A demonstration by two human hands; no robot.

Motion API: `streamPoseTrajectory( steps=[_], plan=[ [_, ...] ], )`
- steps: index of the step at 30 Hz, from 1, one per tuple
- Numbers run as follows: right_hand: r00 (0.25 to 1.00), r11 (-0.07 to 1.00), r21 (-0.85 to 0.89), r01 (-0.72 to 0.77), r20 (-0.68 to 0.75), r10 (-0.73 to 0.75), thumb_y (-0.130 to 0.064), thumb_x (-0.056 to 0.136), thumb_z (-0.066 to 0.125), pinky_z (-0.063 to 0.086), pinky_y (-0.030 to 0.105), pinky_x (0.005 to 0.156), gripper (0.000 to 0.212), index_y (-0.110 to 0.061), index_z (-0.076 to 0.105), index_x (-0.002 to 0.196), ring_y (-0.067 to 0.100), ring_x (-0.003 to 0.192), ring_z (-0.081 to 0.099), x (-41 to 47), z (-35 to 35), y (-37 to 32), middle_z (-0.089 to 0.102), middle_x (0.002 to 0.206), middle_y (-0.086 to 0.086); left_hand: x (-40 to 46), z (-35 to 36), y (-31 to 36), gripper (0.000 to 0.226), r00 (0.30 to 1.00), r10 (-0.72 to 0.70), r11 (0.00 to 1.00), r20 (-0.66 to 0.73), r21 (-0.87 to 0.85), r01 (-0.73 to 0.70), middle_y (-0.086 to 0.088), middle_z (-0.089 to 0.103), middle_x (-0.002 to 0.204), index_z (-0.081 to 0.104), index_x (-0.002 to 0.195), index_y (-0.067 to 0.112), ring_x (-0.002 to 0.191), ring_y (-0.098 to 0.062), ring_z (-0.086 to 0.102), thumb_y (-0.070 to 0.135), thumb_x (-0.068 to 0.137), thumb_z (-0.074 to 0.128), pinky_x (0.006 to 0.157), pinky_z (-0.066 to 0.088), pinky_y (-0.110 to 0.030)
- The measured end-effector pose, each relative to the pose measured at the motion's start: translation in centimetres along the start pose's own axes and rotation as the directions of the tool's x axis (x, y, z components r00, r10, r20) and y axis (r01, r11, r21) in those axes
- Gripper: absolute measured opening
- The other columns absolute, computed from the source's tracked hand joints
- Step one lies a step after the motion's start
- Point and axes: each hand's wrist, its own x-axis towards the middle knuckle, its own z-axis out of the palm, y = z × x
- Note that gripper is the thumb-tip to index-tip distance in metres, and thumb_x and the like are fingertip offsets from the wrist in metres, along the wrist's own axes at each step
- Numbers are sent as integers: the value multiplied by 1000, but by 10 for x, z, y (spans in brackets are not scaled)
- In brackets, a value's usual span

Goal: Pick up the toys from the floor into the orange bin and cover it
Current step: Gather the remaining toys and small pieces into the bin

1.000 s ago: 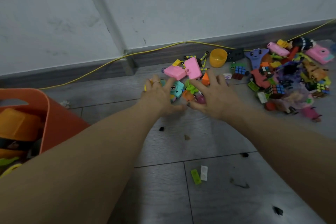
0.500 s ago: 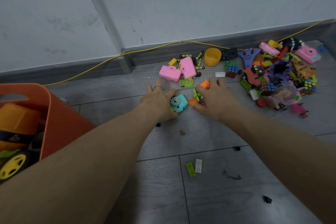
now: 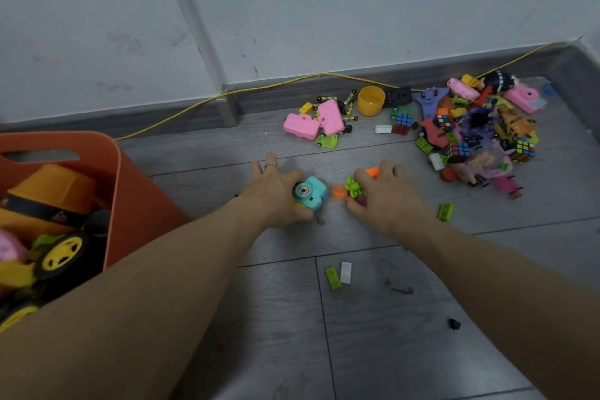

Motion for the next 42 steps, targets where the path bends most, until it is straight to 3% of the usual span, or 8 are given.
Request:
streamPoseTrajectory(
  steps=[10,18,23,30,33,36,38,42],
  plan=[
    [989,937,329,-120,126,82,-17,90,60,50,37,72,16,-17,48,100,32,73,50,-34,-20,-2,38,108,16,-50,-53,-2,68,988,-15,1000,-152,24,19,-13,26,131,42,131,37,115,-35,31,60,72,67,98,39,-44],
    [997,852,518,-81,31,76,-4,85,56,47,32,59,16,-19,51,83,32,73,60,-58,-59,-25,61,81,14,-107,-100,-13,62,963,-20,998,-270,50,35,-15,28,131,47,125,37,116,-37,30,59,71,68,100,34,-43],
    [990,695,705,142,-103,-98,-6,83,58,53,31,48,14,-18,53,85,21,51,65,-66,-144,-90,59,72,3,-153,-155,-40,62,915,-83,994,-394,28,102,-15,34,123,49,126,32,100,-29,32,60,73,66,94,33,-37],
    [887,478,797,370,-148,-438,-3,82,64,57,32,53,21,-20,55,92,17,58,59,-91,-244,-228,56,71,2,-237,-198,-141,64,846,-358,927,-396,-44,371,-22,33,135,46,132,32,123,-44,36,65,79,61,106,30,-45],
    [753,554,764,332,139,-643,-3,88,62,61,35,66,33,-23,58,114,20,68,66,-106,-251,-273,60,85,8,-267,-180,-177,75,851,-453,887,-265,-35,461,-26,31,140,41,138,34,130,-46,33,71,75,60,109,28,-45],
    [664,709,614,347,373,-648,-4,92,55,62,42,78,50,-35,51,132,25,83,74,-111,-245,-288,63,98,9,-287,-164,-197,82,905,-424,905,-35,-57,421,-17,28,137,39,133,40,113,-33,45,78,65,63,94,49,-38],
    [720,749,565,346,353,-598,-6,93,53,62,42,76,48,-30,50,135,24,81,73,-105,-239,-281,63,93,7,-282,-159,-199,80,875,-467,880,126,-29,474,-9,25,135,32,131,47,108,-29,50,81,65,61,85,57,-40],
    [883,799,559,224,230,-409,-15,93,59,62,36,70,41,-26,53,131,22,75,69,-84,-229,-233,56,89,3,-197,-132,-217,79,935,-347,938,67,40,345,10,27,132,26,113,65,111,-34,48,88,49,66,89,46,-53]
  ],
)
